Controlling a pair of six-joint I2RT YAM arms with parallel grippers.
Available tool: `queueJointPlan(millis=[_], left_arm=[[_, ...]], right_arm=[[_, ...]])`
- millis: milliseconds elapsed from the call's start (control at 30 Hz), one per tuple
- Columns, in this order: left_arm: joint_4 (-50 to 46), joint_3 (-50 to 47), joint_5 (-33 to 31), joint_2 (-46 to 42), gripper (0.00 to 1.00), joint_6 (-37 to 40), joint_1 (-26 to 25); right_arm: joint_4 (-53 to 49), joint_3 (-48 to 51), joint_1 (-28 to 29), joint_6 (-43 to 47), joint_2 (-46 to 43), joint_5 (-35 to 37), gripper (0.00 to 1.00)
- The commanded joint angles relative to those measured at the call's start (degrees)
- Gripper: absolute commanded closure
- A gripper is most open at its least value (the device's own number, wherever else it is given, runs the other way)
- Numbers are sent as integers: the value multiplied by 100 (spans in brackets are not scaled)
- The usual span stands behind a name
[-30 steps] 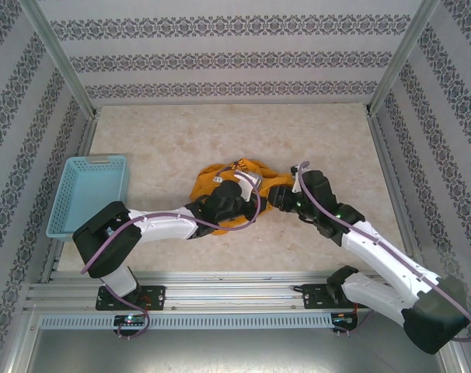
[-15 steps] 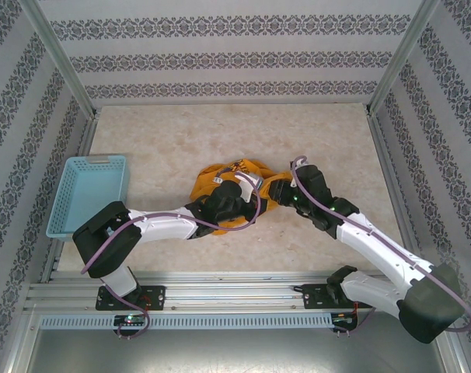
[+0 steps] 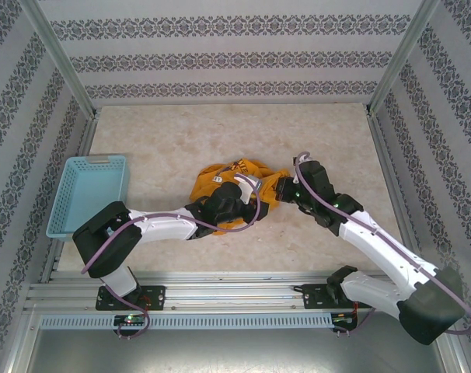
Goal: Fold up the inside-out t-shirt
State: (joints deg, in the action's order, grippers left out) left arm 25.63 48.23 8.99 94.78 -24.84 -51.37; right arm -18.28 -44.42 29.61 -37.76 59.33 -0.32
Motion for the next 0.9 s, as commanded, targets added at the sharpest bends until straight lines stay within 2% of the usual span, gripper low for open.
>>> queueJointPlan(millis=[0, 200, 467, 600, 700, 733, 800, 867], left_arm=[[-314, 58, -282, 47, 70, 50, -30], [-314, 32, -442, 201, 87, 71, 27], [-356, 29, -548, 465, 94, 74, 55], [-289, 65, -429, 410, 98, 36, 84], [-418, 173, -391, 369, 100, 127, 71], [-443, 199, -372, 355, 100, 160, 58], [-544, 273, -321, 357, 100, 257, 8], [-673, 370, -280, 387, 100, 396, -90]], right_arm=[[-236, -189, -44, -164, -259, -228, 100], [-421, -155, -225, -347, -766, -746, 100], [-130, 421, -799, -580, -1576, -1861, 100], [-189, 1013, -944, -645, -1849, -1751, 100], [-802, 1249, -983, -644, -1916, -905, 100], [-1117, 1262, -991, -689, -1900, -533, 95], [-1463, 1268, -998, -699, -1856, -130, 79], [-1516, 1261, -996, -644, -1832, -118, 63]])
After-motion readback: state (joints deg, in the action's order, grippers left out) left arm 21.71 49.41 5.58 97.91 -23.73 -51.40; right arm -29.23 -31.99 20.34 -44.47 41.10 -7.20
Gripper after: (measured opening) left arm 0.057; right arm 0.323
